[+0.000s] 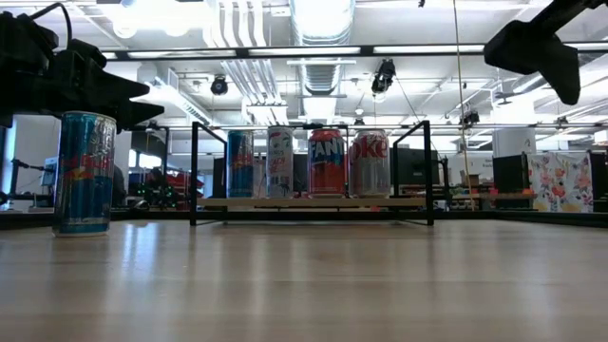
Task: Place canned beverage on shelf
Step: Put the white and pink soda can on the shelf aligned with the other white and pink soda can
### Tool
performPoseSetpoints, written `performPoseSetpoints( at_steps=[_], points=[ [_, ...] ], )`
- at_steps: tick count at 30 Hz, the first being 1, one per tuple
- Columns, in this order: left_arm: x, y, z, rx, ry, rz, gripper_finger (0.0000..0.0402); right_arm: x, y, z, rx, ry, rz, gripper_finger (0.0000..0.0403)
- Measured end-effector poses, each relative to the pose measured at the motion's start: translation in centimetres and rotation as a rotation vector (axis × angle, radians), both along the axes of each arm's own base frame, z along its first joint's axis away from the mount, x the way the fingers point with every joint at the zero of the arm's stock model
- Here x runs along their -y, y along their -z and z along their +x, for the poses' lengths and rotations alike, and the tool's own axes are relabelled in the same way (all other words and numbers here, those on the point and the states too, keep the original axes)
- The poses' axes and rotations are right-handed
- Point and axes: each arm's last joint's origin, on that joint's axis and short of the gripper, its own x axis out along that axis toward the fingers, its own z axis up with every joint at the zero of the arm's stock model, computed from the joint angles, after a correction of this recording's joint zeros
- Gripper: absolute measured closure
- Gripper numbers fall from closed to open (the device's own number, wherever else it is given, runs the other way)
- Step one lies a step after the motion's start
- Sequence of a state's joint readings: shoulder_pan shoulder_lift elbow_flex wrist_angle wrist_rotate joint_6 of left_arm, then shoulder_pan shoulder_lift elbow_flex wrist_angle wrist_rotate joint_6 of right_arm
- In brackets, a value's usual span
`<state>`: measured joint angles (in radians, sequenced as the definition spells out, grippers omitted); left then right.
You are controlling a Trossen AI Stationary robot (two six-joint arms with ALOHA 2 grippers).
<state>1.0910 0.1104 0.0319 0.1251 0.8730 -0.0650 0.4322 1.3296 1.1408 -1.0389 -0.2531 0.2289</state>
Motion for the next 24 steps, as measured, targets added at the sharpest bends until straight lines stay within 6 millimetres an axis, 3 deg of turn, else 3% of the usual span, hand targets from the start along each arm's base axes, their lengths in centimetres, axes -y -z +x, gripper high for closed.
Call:
performPoseSetpoints(
  at_steps=[7,12,20,24],
  points=[
    [0.0,0.0,0.0,0.000,0.000,0.000,0.0022,0.8,-0.1,1.0,0.157,-0.172,-0.074,0.0033],
    [0.0,0.0,0.0,0.000,0.000,0.000,0.0022,0.8,-0.8,2.0,0.258,-0.120,-0.067,0.0033],
    [0.0,0.0,0.0,0.000,0.000,0.000,0.0022,-1.2,-7.2,0.6,0.245,-0.048,0.003,0.0033],
    [0.0,0.0,0.0,0.000,0.000,0.000,0.0022,-2.3,-8.4,-0.5,0.177,0.068,0.045,0.0033]
  ],
)
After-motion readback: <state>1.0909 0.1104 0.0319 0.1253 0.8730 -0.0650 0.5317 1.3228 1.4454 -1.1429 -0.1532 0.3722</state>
